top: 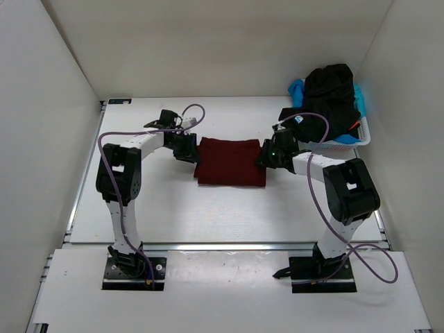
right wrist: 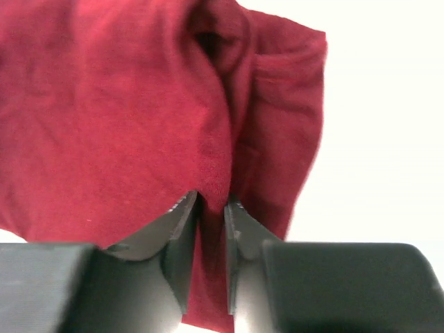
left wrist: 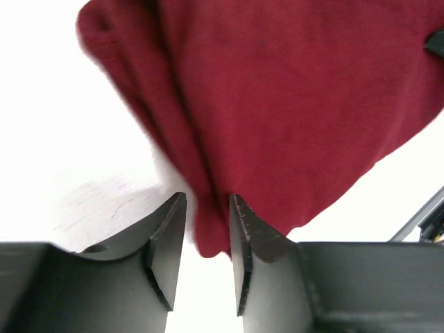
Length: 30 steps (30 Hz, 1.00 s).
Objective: Fold and stack the t-shirts
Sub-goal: Fold the long partially folded tshirt into a neat square
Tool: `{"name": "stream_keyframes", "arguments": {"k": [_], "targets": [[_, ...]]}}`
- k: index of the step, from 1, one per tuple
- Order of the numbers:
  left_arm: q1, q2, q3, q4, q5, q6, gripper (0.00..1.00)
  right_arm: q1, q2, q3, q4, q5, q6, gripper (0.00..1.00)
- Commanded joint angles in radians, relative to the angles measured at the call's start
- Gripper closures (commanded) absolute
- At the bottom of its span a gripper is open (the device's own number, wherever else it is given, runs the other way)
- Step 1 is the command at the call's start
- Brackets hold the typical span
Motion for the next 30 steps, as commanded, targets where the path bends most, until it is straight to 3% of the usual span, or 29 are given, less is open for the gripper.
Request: {"name": "stream_keyframes", "arguments": {"k": [1,6,8,10,15,20,23,25,26,28,30], "targets": [[-0.015,-0.024,0.003,-0.031,-0.051,0.027,0.52,-0.022,0.0,0.038,-0.036,-0.021,0.005,0.79],[-0.015,-0.082,-0.033,-0.011,-0.08,0.02,0.29,-0.009,-0.04,0.036,-0.036,-0.012,-0.02,0.53],[-0.005,-0.099,-0.041,0.004,-0.072,0.003,0.22,-0.01,-0.045,0.046,-0.081,-0.005,-0.03,0.51],[0.002,-0.113,-0.029,0.009,-0.042,-0.008,0.01,-0.012,-0.06,0.049,-0.085,0.015,-0.023,0.5],[-0.012,-0.049,0.009,0.015,-0.02,-0.032,0.01,-0.021,-0.112,0.01,-0.079,0.059,0.015,0.45],[-0.058,0.079,0.097,-0.106,-0.016,-0.016,0.01,-0.05,-0.103,0.027,-0.053,0.039,-0.035,0.39],[-0.067,0.096,0.081,-0.109,-0.023,-0.014,0.01,-0.068,-0.042,0.107,-0.069,0.045,-0.081,0.48],[-0.072,0.102,0.072,-0.111,-0.039,-0.01,0.06,-0.094,0.016,0.159,-0.061,0.021,-0.077,0.66],[-0.075,0.108,0.072,-0.111,-0.036,-0.011,0.12,-0.096,0.035,0.189,-0.064,-0.007,-0.078,0.71],[-0.078,0.122,0.072,-0.12,-0.045,-0.014,0.25,-0.114,0.078,0.23,-0.069,-0.033,-0.074,0.93],[-0.074,0.139,0.075,-0.122,-0.025,-0.022,0.38,-0.107,0.09,0.265,-0.055,-0.036,-0.083,1.0]]}}
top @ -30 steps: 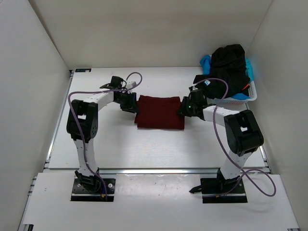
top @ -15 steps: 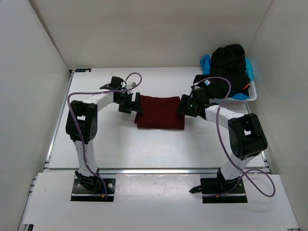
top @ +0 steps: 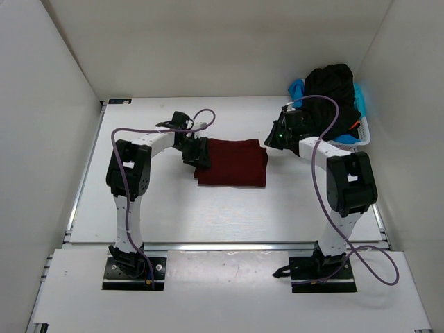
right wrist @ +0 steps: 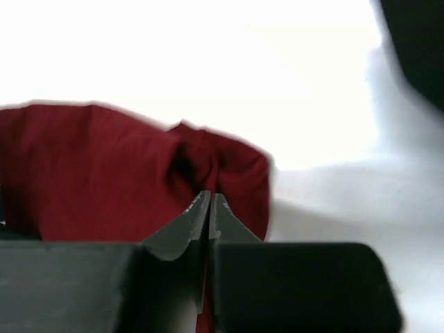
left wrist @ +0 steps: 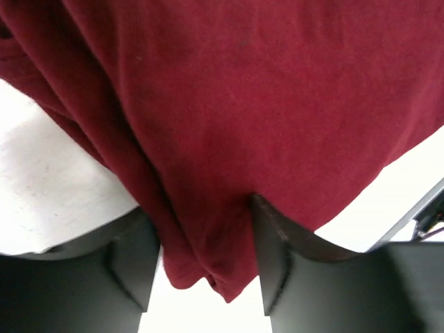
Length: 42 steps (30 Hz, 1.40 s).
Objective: Fold and stack the t-shirts
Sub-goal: Fold the long partially folded tshirt into a neat square, then put the neatly folded tshirt into the corner of the board with the left arm
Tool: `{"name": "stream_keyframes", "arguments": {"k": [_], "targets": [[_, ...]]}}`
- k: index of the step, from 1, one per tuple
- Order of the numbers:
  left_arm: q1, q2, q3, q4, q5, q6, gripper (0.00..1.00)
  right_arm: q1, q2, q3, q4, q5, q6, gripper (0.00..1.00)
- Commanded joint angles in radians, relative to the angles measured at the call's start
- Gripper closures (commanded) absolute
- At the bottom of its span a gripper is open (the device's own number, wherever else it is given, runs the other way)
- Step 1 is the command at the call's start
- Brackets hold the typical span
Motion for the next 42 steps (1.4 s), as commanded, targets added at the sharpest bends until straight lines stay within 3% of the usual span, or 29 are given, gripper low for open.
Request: {"name": "stream_keyframes", "arguments": {"k": [1,6,15,23,26,29,32,40,42], "targets": [[-0.008,0.051,-0.006,-0.053,-0.005,0.004,0.4,0.004,0.015,0.054,0.048,-0.025,-0.035,1.0],[0.002,0.062,-0.001,-0.049,0.021,-0.002,0.66,0.035,0.012,0.047,0.119,-0.048,-0.045,1.0],[0.028,0.07,0.051,-0.058,0.034,0.032,0.83,0.049,0.178,0.225,-0.007,-0.102,-0.038,1.0],[0.175,0.142,0.3,-0.194,-0.087,0.176,0.84,0.058,0.074,0.179,0.034,-0.099,-0.042,1.0],[0.198,0.189,0.428,-0.263,-0.179,0.317,0.84,0.066,0.031,0.173,0.03,-0.088,-0.065,1.0],[0.216,0.225,0.508,-0.29,-0.363,0.421,0.85,0.081,-0.002,0.178,0.015,-0.081,-0.091,1.0],[0.248,0.284,0.571,-0.29,-0.474,0.46,0.86,0.103,-0.038,0.172,-0.004,-0.067,-0.127,1.0],[0.408,0.493,0.977,-0.363,-0.639,0.418,0.86,0.126,-0.115,0.126,-0.019,-0.048,-0.133,1.0],[0.437,0.513,1.009,-0.351,-0.699,0.447,0.86,0.13,-0.124,0.12,-0.028,-0.042,-0.136,1.0]]}}
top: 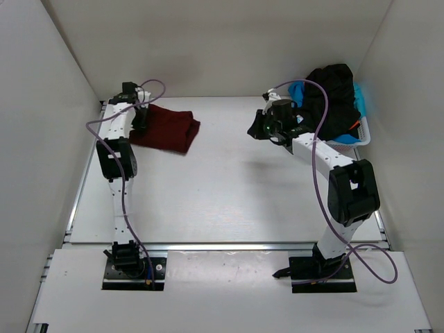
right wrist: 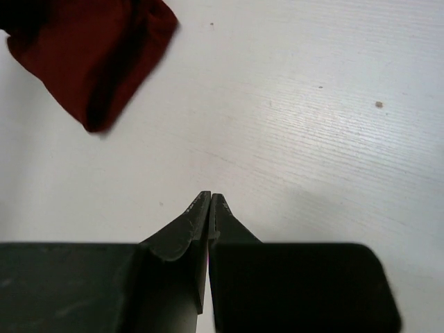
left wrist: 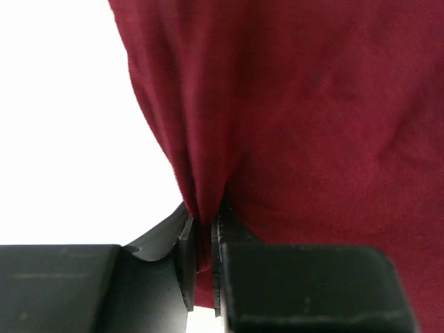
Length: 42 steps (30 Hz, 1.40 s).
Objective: Fold and stack the t-shirts
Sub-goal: Put the neatly folded tshirt into the corner of the board with the left arm
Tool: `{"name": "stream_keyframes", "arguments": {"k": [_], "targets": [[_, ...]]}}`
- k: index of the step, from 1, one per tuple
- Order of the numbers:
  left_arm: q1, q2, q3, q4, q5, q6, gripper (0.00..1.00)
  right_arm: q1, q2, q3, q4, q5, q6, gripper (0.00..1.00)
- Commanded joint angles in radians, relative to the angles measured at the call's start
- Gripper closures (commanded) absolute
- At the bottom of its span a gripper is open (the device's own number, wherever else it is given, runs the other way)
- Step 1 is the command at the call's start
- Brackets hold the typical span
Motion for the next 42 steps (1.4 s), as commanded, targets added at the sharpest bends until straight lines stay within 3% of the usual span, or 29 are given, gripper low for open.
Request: {"name": "stream_keyframes", "arguments": {"k": [1,9,18,21,24,26,27,28,32,36,39,41,42], "targets": [[0.078,0.011,0.062,-0.011,-0.173,0.04,0.87,0.008,-0.058,-0.015,-0.003,0.026,-0.018,1.0],[0.149,-0.035,-0.029,0.156,-0.389,0.029,0.85,0.023,-0.062,-0.016,-0.013,0.021,-0.018,1.0],[0.204,0.011,0.051,0.303,-0.52,0.104,0.81,0.029,-0.068,-0.008,-0.035,0.008,-0.03,1.0],[0.204,0.024,0.069,0.326,-0.534,0.129,0.76,0.029,-0.07,-0.014,-0.045,0.0,-0.03,1.0],[0.206,0.035,0.062,0.352,-0.557,0.139,0.53,0.029,-0.078,-0.016,-0.047,-0.001,-0.024,0.98],[0.195,0.031,0.066,0.354,-0.597,0.133,0.24,0.029,-0.081,-0.019,-0.047,-0.011,-0.022,0.98],[0.187,0.023,0.071,0.381,-0.615,0.135,0.17,0.031,-0.081,-0.02,-0.044,-0.012,-0.024,0.97],[0.174,0.015,0.078,0.392,-0.632,0.141,0.02,0.032,-0.079,-0.028,-0.045,-0.015,-0.022,0.98],[0.134,-0.049,0.072,0.423,-0.602,0.139,0.01,0.038,-0.084,-0.029,-0.048,-0.023,-0.016,0.98],[0.094,-0.196,-0.069,0.428,-0.485,0.103,0.05,0.055,-0.078,-0.025,-0.036,-0.026,-0.002,0.98],[0.036,-0.342,-0.356,0.525,-0.387,0.138,0.09,0.06,-0.078,-0.029,-0.033,-0.034,0.011,0.98],[-0.003,-0.426,-0.559,0.616,-0.396,0.162,0.1,0.068,-0.084,-0.035,-0.035,-0.037,0.019,0.98],[-0.029,-0.436,-0.587,0.627,-0.417,0.175,0.11,0.075,-0.085,-0.029,-0.033,-0.035,0.015,0.98]]}}
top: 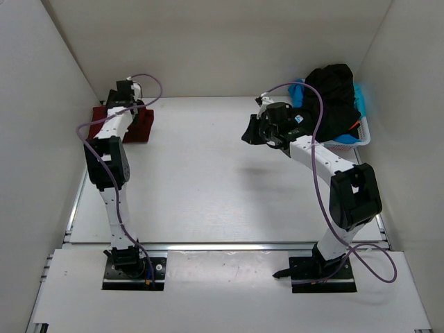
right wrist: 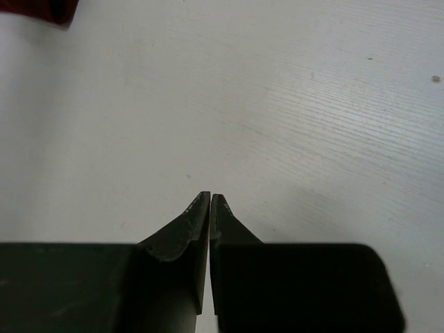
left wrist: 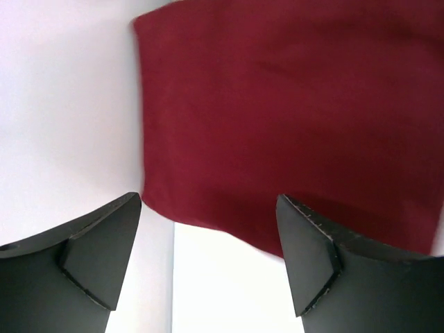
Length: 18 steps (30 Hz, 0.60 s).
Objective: Fold and stack the t-shirts
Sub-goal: Put the neatly folded tshirt into the corner of the board with the left arm
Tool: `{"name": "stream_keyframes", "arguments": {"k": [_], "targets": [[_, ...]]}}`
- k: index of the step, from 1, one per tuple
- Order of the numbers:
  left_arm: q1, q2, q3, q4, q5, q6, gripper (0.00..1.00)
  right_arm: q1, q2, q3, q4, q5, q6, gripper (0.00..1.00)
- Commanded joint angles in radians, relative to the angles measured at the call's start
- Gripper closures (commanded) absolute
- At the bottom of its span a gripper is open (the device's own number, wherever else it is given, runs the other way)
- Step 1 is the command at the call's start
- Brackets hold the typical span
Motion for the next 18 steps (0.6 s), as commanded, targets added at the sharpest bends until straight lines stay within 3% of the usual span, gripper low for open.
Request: {"name": "stream_keyframes", "arguments": {"k": [1,4,7,11,13,18], "targets": [[-0.074,-0.126,-0.164,0.125,0.029,0.024,0.12,0.009,-0.043,-0.008,0.028,-0.01,0.012,0.98],[-0.075,-0.1,-0.122,0.041,0.034,-0.079,0.14,0.018,-0.055,-0.013,0.019,-0.02,0.02,0.98],[-0.051,-0.101,-0.051,-0.074,0.216,-0.19,0.17,0.018,-0.064,-0.028,0.004,-0.016,0.027,0.98],[-0.08,-0.216,-0.14,-0.103,0.373,-0.207,0.15,0.029,-0.078,-0.013,-0.047,0.01,0.024,0.98],[-0.181,-0.264,-0.183,-0.128,0.422,-0.192,0.12,0.025,-0.086,0.006,-0.081,0.016,0.024,0.98],[-0.3,-0.345,-0.243,-0.293,0.629,-0.221,0.11,0.023,-0.124,0.029,-0.171,0.081,0.021,0.95]]}}
